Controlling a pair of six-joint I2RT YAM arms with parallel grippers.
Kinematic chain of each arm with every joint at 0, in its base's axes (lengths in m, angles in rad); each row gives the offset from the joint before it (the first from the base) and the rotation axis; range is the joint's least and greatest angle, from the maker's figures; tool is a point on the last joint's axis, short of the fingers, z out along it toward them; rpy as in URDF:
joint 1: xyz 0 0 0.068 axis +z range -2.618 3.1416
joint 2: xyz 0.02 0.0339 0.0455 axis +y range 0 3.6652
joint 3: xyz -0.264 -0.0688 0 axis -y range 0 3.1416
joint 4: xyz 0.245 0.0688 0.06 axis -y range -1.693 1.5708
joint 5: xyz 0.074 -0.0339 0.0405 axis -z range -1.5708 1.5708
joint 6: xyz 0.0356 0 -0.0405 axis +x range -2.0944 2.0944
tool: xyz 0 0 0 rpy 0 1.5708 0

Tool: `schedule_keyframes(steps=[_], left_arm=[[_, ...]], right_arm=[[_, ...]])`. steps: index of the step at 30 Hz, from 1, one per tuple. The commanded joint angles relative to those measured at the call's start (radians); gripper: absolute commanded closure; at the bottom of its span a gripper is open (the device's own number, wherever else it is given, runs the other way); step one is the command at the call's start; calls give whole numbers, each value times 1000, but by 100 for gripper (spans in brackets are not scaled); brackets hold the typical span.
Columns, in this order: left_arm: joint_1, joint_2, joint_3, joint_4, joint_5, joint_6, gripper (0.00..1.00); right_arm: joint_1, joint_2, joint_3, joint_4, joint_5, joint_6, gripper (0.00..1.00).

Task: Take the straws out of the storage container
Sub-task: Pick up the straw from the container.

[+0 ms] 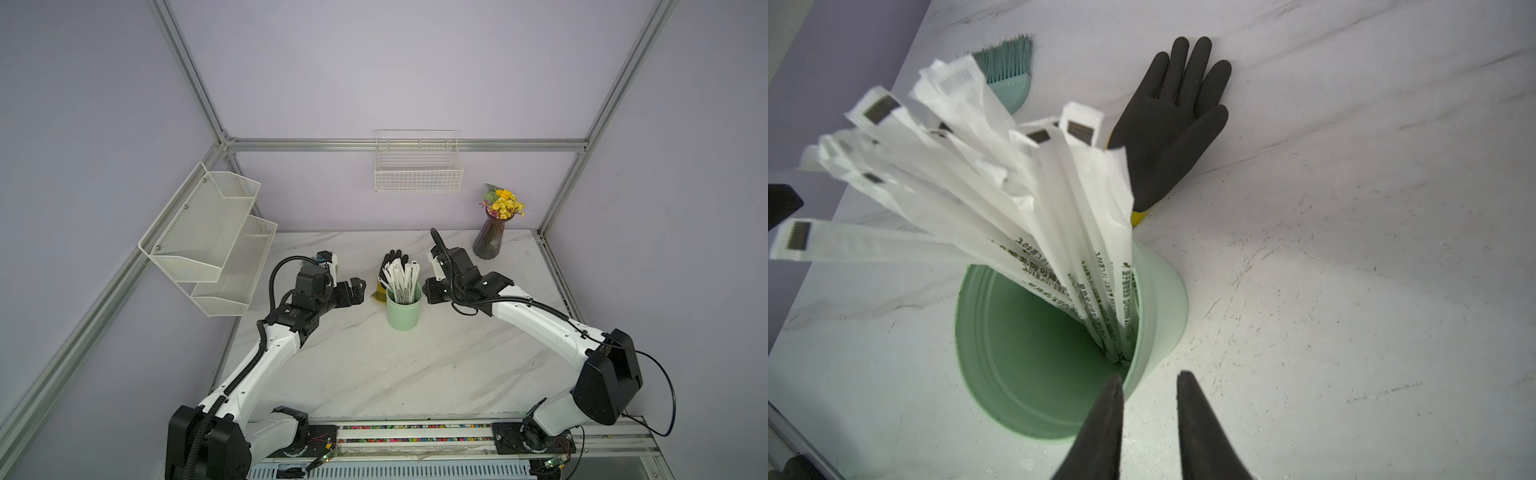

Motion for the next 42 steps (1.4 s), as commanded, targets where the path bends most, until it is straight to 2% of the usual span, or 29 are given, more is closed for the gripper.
schedule_keyframes(steps=[1,42], left_arm=[[-5,-27,-3,61,13,41,0],[-5,45,11,77,44,53,0]], right_arm=[[-6,22,29,53,-10,2,73],[-60,144,103,144,-94,-3,71]])
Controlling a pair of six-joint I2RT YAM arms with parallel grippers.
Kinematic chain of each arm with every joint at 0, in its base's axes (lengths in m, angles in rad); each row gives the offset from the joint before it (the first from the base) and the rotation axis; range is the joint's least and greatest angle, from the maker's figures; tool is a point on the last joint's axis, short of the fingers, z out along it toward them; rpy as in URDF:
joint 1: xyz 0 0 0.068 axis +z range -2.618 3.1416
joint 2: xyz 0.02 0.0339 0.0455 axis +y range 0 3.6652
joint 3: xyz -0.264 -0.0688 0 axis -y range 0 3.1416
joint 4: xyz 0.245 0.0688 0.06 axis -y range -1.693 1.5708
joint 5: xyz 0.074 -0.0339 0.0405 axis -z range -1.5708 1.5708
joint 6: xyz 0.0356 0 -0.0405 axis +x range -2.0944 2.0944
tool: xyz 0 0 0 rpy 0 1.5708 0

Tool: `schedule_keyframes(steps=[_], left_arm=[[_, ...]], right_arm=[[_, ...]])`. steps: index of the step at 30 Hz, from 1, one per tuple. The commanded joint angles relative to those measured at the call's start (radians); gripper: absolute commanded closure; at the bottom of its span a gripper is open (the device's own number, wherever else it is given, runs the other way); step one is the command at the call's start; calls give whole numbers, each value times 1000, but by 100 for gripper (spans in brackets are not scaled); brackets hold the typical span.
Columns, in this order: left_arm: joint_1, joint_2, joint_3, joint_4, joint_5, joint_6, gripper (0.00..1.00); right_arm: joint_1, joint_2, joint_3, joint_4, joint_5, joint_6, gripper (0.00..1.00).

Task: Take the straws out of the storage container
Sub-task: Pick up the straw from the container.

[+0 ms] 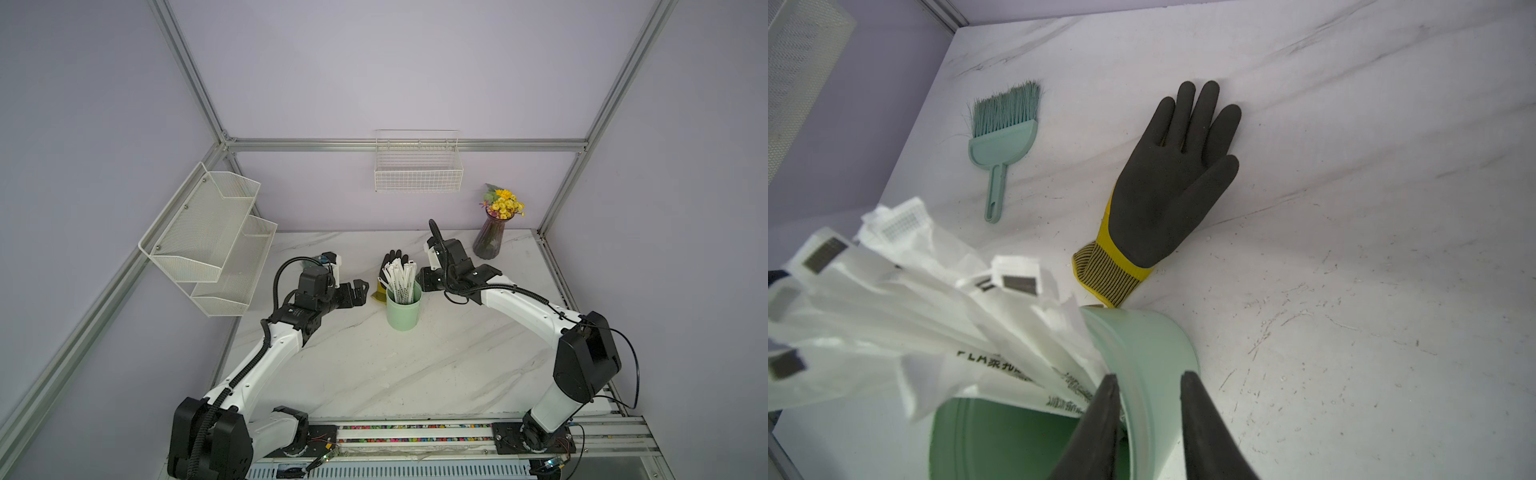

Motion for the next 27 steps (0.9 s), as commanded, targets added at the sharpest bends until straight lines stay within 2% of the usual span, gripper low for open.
schedule_keyframes(steps=[1,27], left_arm=[[-5,3,20,31,10,32,0],[-4,10,26,39,28,25,0]], right_arm=[[-5,13,36,26,-22,-1,71],[7,-44,31,-32,-58,8,73]])
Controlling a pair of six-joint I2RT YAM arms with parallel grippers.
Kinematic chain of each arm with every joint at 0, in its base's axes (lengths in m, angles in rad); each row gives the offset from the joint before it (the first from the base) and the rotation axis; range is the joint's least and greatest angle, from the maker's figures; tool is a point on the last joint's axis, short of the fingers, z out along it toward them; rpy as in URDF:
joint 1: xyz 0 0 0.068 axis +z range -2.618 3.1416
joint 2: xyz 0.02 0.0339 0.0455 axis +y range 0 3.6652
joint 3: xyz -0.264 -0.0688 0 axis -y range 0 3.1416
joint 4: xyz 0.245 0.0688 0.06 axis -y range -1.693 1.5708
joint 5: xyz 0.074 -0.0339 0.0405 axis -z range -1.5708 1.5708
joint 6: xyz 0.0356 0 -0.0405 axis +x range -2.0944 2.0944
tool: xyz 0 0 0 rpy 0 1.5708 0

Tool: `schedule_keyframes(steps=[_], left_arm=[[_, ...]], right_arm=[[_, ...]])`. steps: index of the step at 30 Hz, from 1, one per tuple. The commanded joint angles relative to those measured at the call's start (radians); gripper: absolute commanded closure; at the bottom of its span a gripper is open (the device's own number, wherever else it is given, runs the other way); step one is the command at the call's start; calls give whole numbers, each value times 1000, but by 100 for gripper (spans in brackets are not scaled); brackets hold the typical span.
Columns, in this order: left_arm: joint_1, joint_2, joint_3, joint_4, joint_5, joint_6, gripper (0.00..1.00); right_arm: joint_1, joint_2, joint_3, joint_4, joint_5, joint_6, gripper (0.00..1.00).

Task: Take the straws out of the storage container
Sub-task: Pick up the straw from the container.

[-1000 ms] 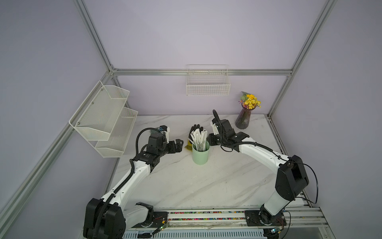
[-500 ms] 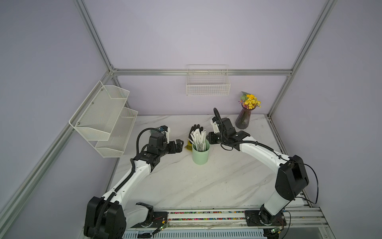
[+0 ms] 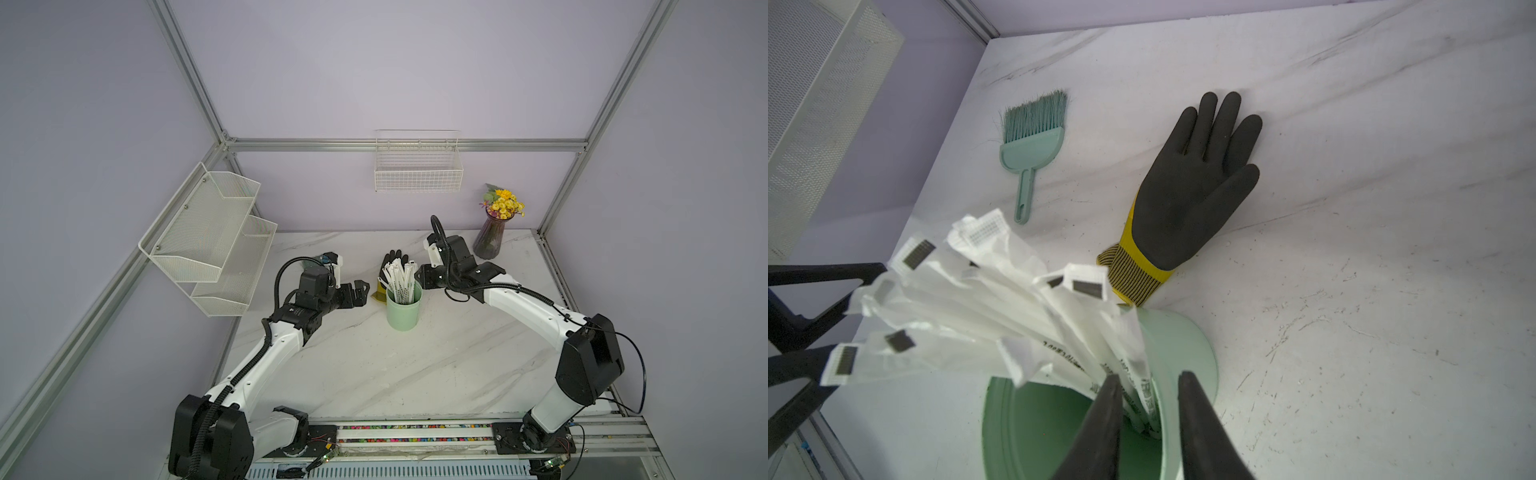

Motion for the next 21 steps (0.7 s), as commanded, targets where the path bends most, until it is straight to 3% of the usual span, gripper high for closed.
schedule_keyframes(steps=[1,21], left_arm=[[-4,1,25,36,16,11,0],[-5,8,26,31,15,16,0]], right_arm=[[6,-24,10,-15,-11,4,73],[6,54,56,-7,-35,-7,77]])
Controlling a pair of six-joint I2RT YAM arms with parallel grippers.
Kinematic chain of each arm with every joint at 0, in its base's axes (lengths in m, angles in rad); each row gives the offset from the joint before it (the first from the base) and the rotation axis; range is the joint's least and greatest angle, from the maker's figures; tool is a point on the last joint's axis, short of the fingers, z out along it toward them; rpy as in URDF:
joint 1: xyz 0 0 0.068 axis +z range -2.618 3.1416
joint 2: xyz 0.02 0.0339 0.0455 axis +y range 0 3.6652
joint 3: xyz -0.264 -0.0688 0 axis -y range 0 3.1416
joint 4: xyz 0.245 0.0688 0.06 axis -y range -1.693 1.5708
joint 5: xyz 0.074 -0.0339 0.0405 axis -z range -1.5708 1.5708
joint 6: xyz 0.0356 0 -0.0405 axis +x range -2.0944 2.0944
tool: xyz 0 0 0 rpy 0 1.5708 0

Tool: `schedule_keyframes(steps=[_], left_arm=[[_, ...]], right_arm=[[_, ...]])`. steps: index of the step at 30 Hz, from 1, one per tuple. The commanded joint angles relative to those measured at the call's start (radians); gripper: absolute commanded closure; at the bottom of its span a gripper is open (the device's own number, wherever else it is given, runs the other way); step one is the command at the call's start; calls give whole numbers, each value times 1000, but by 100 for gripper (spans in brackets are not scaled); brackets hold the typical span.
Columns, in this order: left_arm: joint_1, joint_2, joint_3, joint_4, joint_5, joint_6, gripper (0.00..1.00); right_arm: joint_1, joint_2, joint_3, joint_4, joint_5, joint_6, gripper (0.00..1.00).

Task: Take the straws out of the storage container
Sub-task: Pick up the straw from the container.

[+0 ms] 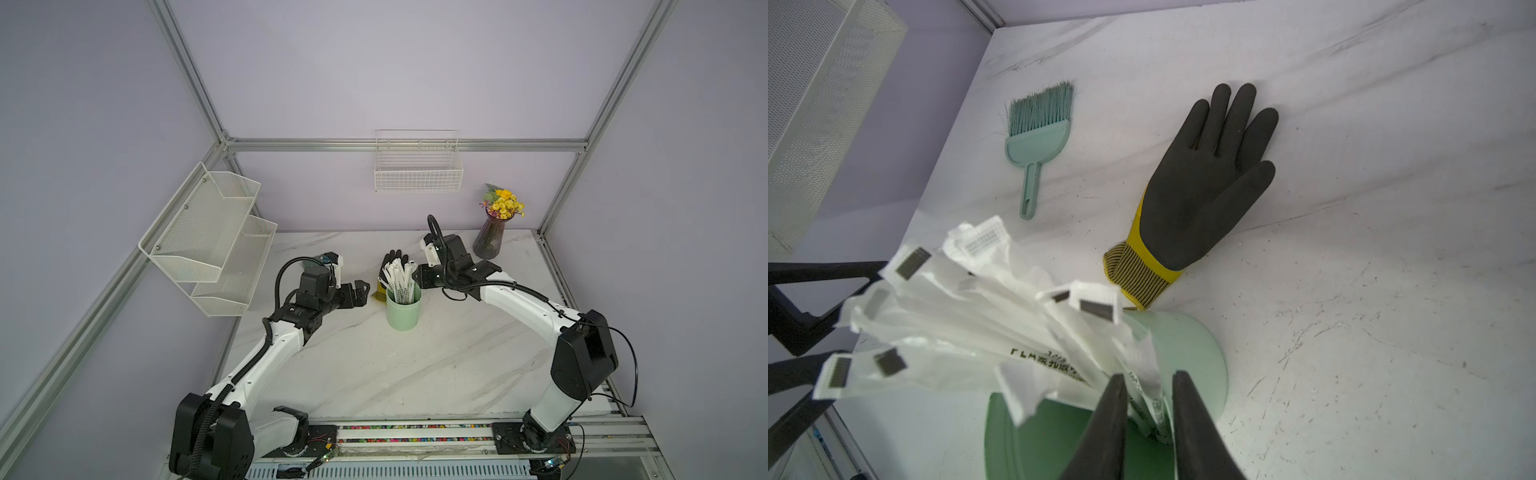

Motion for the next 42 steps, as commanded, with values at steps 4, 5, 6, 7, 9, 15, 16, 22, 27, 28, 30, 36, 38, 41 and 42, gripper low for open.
schedule_keyframes(steps=[4,5,6,7,9,15,16,22,27,28,30,36,38,41,42], left_arm=[[-5,0,25,30,14,17,0],[-5,1,26,30,14,16,0],[-5,2,26,30,14,17,0],[-5,2,26,30,16,17,0],[-5,2,25,29,15,17,0],[-5,1,25,30,17,17,0],[-5,-1,25,30,17,17,0],[-5,-12,24,28,19,15,0],[-5,-24,23,27,19,12,0],[-5,-27,23,26,19,12,0],[-4,-34,24,25,19,12,0],[-5,-47,33,14,8,15,0],[-5,-49,36,12,6,17,0],[-5,-51,44,8,2,20,0],[-5,-51,45,7,0,22,0]], right_arm=[[5,13,20,0,-2,-3,81],[6,14,20,3,-2,-3,82],[5,13,20,2,-1,-3,83],[5,13,19,4,0,-3,84],[6,13,19,8,1,-3,86],[5,-9,27,3,2,-4,92],[5,-18,27,0,2,-4,92],[5,-71,32,-24,12,-9,94],[5,-114,32,-68,21,-14,96],[5,-121,36,-74,21,-15,96],[5,-132,43,-89,22,-18,97],[5,-172,88,-129,17,-24,99],[5,-189,114,-148,22,-30,100],[4,-214,162,-184,35,-38,100],[5,-225,174,-195,36,-40,100]])
